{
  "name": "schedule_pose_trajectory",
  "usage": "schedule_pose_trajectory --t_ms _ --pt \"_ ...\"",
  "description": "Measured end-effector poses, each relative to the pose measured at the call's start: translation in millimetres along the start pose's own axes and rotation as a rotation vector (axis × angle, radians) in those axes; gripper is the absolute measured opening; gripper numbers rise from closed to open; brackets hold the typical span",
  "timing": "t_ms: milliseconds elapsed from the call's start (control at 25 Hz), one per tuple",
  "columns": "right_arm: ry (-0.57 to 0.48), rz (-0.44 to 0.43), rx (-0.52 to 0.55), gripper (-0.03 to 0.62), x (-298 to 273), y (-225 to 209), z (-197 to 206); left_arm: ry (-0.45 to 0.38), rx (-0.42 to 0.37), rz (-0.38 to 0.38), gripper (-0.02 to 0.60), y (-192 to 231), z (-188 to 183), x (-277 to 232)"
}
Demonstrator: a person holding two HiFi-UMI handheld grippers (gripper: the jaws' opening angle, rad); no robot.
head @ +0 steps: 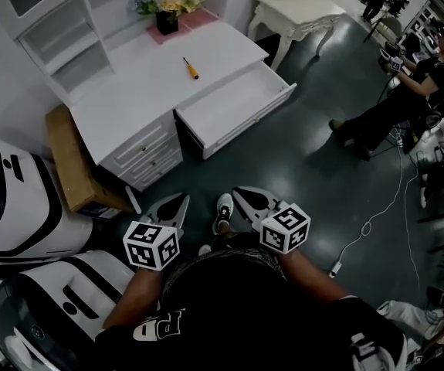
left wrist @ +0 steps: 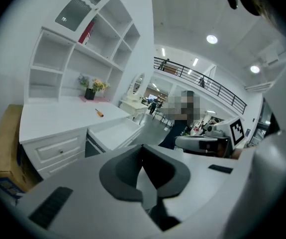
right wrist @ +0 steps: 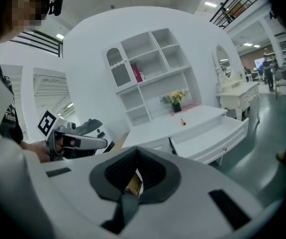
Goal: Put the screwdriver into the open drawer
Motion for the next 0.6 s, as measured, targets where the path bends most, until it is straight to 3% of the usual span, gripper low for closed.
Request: schedule_pose_trajectory --t_ms 280,480,600 --pt "-0.017 -0.016 -0.002 0.009 -28.5 -32.3 -29.9 -0.006 -0.073 -0.021 0.011 14.7 -34.0 -31.0" --pt "-0.018 -0.016 -0.015 0.009 -49.9 -66.8 -47.5 -0.008 -0.021 -0.03 0.011 30.8 -54.1 -60.3" --pt "-0.02 -0.023 -0.015 0.008 -61.7 -87.1 -60.7 0.005 -0.04 -0.055 0.011 42.2 -66.3 -78.8"
Point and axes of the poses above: the fingertips, and each gripper's own axes: x backward along the fingers, y to its left, z out of its underside, the point moved 2 cm from there along x, backward along the fingers
